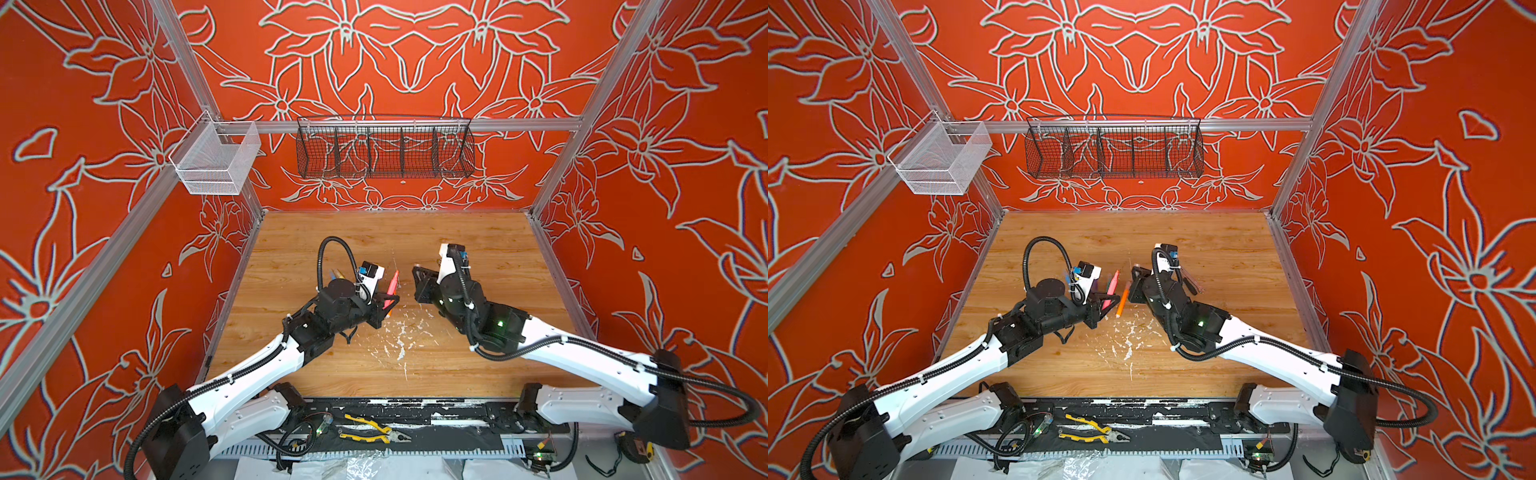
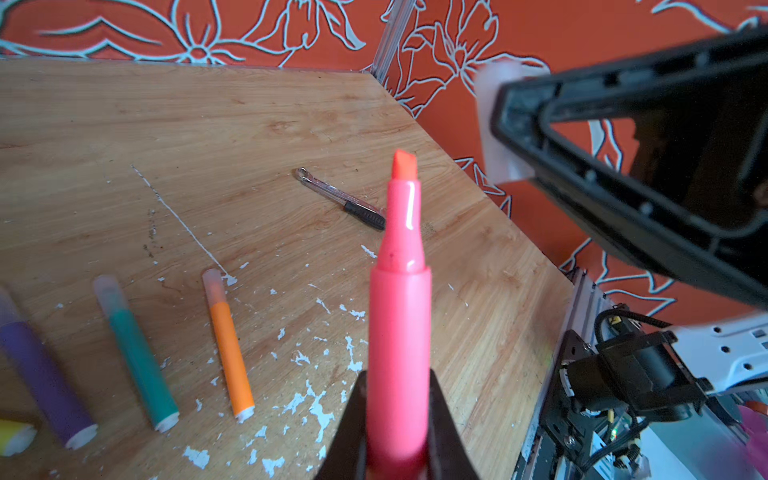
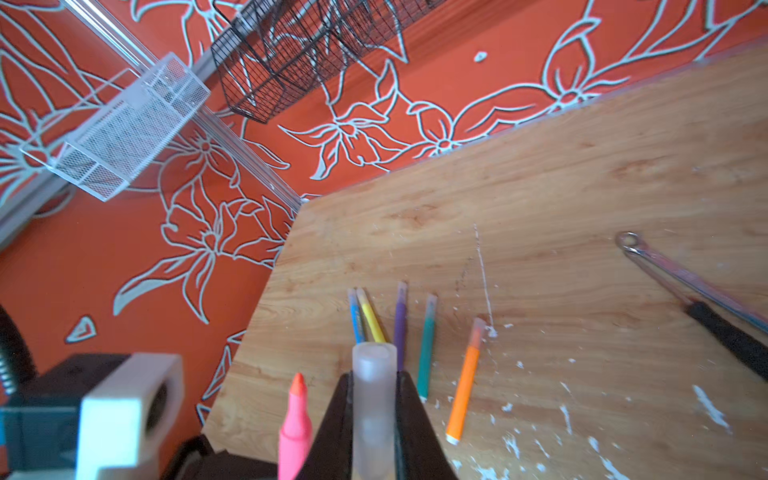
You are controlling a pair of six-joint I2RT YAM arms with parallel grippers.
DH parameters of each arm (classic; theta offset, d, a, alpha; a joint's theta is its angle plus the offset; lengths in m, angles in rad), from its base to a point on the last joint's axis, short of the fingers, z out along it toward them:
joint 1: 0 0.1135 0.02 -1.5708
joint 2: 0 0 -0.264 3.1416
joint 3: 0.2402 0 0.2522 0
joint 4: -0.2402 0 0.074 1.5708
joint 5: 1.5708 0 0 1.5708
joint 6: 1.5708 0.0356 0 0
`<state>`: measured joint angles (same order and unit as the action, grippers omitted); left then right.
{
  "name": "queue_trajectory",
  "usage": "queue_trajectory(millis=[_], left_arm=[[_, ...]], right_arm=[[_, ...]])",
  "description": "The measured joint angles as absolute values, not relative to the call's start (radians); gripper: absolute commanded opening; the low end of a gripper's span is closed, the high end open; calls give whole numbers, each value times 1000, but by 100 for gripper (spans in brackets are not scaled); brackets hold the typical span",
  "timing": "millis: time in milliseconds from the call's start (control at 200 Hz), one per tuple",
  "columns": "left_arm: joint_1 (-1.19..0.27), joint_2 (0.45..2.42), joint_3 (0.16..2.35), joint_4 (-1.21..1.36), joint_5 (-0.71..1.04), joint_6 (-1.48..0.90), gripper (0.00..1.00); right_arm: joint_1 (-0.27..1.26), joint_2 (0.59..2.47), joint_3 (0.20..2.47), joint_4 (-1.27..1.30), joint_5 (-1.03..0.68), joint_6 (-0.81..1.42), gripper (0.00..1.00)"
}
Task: Insert the pens into the pen caps
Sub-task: 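Lift the cap with the right gripper toward the pink marker tip, then lower the cap onto the pink marker tip with the right gripper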
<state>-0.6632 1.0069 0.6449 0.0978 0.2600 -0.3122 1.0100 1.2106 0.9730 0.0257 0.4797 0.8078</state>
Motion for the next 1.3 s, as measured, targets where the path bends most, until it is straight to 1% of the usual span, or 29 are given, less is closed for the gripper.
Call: queue_trajectory(millis=[150, 350, 655, 1301], left_arm=[[-667, 1007, 645, 101, 274, -311, 0], [-668, 1007, 645, 107, 276, -311, 0], [-668, 968, 643, 113, 275, -311, 0], [-668, 972, 642, 102, 264, -312, 0]], right_arm=[[1010, 1269, 975, 144, 481, 798, 0], [1010, 1277, 975, 233, 482, 800, 0], [1024, 1296, 975, 262, 479, 820, 0], [1051, 1305, 935, 348, 456, 846, 0]])
